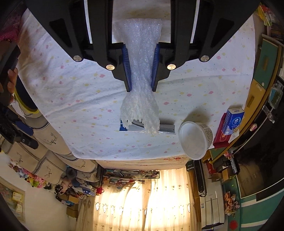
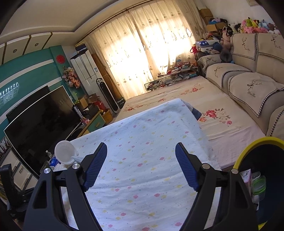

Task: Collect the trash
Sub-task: 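Grasp and lift the white foam net with the left tool, then carry the foam net into the yellow bin and open the left tool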

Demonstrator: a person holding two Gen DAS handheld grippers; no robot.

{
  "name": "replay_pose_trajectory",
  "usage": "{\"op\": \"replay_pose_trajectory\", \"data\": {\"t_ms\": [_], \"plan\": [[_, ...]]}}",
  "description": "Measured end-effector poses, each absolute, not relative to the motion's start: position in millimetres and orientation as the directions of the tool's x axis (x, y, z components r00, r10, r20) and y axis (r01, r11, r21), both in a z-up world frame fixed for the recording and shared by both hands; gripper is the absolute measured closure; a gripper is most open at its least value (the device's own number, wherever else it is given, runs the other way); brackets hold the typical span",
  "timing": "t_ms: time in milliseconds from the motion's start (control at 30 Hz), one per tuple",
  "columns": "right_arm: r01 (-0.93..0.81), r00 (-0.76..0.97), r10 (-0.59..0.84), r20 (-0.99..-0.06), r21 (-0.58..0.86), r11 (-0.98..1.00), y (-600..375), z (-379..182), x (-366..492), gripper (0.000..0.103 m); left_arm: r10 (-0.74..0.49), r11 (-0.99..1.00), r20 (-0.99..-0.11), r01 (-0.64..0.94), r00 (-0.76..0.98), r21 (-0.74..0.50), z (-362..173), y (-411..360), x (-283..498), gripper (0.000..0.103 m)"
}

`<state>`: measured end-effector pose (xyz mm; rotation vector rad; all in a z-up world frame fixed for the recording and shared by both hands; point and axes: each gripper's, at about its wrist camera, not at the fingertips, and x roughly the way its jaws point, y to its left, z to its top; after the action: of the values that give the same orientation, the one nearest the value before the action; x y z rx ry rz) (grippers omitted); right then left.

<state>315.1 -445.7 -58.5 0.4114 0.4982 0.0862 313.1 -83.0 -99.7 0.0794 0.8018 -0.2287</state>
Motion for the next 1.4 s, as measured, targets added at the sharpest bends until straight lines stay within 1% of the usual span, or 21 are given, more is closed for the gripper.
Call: {"op": "replay_pose_trajectory", "data": {"t_ms": [67,200,400,567,767,867,967,1100,1233,1300,1333,1367,1400], "plan": [[0.048,0.885,0.142,-0.444,0.39,0.92,-453,-55,312,0.028,-0.196,0.964,-0.719,0.267,0.666,-0.015,-95,-96,303,0.081],[0.065,0.877,0.138,-0.461,0.398,0.915,-475,-48,298,0.028,-0.239,0.939,-0.723,0.345,0.648,-0.002,-89,-130,291,0.081],[0.128,0.884,0.043,-0.465,0.33,0.935,-522,-42,240,0.025,-0.338,0.884,-0.725,0.467,0.6,-0.025,-84,-191,287,0.081],[0.292,0.866,-0.112,-0.487,0.312,0.904,-586,-57,169,0.024,-0.427,0.81,-0.726,0.586,0.539,-0.041,-82,-260,286,0.081],[0.49,0.78,-0.26,-0.569,0.298,0.819,-652,-93,97,0.024,-0.499,0.703,-0.728,0.711,0.47,-0.022,-78,-349,276,0.081],[0.551,0.741,-0.295,-0.603,0.296,0.78,-672,-109,72,0.024,-0.52,0.654,-0.734,0.757,0.437,-0.013,-79,-392,270,0.081],[0.588,0.721,-0.317,-0.616,0.301,0.751,-685,-118,56,0.024,-0.526,0.614,-0.752,0.789,0.398,-0.012,-87,-428,268,0.081],[0.595,0.726,-0.322,-0.608,0.32,0.737,-693,-120,45,0.024,-0.515,0.576,-0.787,0.817,0.339,-0.024,-102,-479,270,0.08],[0.59,0.734,-0.326,-0.596,0.32,0.741,-687,-115,39,0.024,-0.503,0.574,-0.805,0.818,0.315,-0.038,-116,-514,277,0.079],[0.592,0.732,-0.33,-0.596,0.319,0.74,-687,-114,38,0.024,-0.497,0.58,-0.81,0.814,0.312,-0.043,-123,-528,282,0.074],[0.594,0.732,-0.33,-0.596,0.321,0.738,-687,-113,39,0.024,-0.496,0.585,-0.811,0.81,0.309,-0.049,-126,-534,284,0.068],[0.594,0.733,-0.33,-0.595,0.324,0.736,-687,-112,39,0.024,-0.497,0.589,-0.811,0.806,0.308,-0.055,-128,-537,287,0.059],[0.596,0.732,-0.332,-0.595,0.324,0.735,-687,-111,38,0.024,-0.495,0.594,-0.811,0.803,0.311,-0.054,-130,-542,290,0.052]]}}
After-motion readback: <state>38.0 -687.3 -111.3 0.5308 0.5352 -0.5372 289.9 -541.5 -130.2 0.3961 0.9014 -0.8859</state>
